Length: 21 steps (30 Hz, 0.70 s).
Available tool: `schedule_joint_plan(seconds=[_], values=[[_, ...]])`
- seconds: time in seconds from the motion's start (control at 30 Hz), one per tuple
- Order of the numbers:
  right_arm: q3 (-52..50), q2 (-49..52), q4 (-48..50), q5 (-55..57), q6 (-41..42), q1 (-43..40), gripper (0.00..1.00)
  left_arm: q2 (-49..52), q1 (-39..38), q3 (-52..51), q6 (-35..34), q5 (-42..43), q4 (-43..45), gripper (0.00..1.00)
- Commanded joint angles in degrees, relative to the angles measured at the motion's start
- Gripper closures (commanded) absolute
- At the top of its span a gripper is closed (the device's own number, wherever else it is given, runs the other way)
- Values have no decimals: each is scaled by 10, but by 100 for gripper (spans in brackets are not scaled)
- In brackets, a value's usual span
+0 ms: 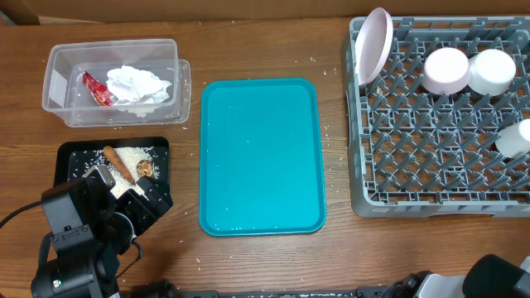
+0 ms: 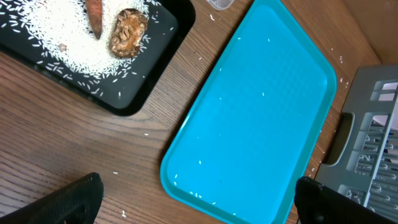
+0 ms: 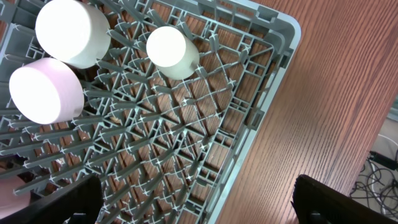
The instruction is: Sort waste into correct bins and load items into the dishwasher
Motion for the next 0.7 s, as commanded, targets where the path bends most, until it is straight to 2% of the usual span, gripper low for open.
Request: schedule_joint_plan(seconds=[0.0, 0.17, 0.3, 0.37, 0.5, 0.67], values=[[0, -3, 2, 2, -1, 0, 0, -1, -1, -5, -10, 10, 1, 0], [0, -3, 2, 2, -1, 0, 0, -3, -15, -5, 15, -16, -45, 0], [0, -3, 2, 2, -1, 0, 0, -14, -107, -27, 65, -53, -2, 0], [0, -3, 2, 2, -1, 0, 0, -26, -159, -52, 95, -69, 60, 0], [0, -3, 2, 2, -1, 0, 0, -58, -239, -136, 160, -90, 240, 0], [0, -3, 2, 2, -2, 0, 0, -116, -255, -275, 175, -95, 441, 0]])
